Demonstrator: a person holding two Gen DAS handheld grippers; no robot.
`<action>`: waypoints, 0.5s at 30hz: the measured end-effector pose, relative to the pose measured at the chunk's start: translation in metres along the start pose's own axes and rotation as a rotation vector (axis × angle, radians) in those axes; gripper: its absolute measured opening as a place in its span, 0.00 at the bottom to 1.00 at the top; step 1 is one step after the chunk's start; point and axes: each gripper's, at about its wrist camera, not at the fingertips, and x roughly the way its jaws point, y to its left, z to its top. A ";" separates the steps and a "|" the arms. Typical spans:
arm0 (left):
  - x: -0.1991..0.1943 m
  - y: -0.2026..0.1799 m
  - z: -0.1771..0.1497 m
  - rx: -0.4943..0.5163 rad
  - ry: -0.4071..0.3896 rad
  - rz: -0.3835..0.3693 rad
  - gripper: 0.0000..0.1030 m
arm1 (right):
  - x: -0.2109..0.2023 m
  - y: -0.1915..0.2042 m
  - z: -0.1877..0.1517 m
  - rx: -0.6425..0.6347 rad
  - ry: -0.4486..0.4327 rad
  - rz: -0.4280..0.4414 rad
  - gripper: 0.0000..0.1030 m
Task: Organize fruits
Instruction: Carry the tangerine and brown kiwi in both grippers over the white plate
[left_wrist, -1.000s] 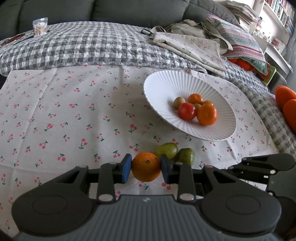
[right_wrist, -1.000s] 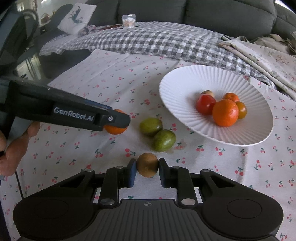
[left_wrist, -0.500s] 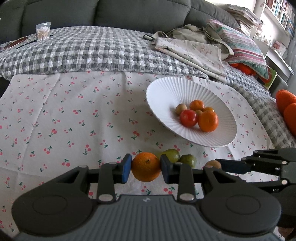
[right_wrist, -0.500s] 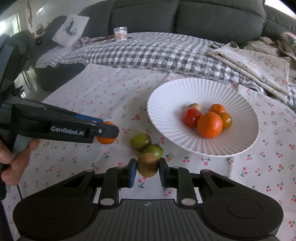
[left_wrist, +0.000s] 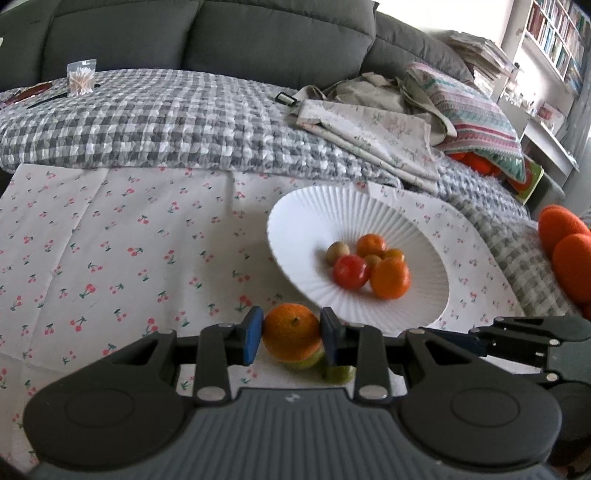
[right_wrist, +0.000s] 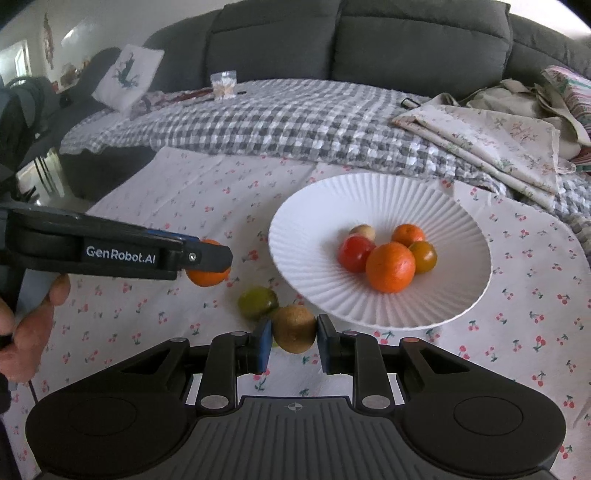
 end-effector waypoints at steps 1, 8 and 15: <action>0.001 -0.001 0.002 -0.005 -0.003 -0.003 0.31 | -0.002 -0.002 0.002 0.007 -0.009 -0.002 0.23; 0.011 -0.010 0.012 -0.035 -0.017 -0.023 0.31 | -0.012 -0.027 0.013 0.083 -0.061 -0.044 0.23; 0.029 -0.016 0.021 -0.045 -0.020 -0.018 0.31 | -0.014 -0.064 0.020 0.223 -0.104 -0.093 0.23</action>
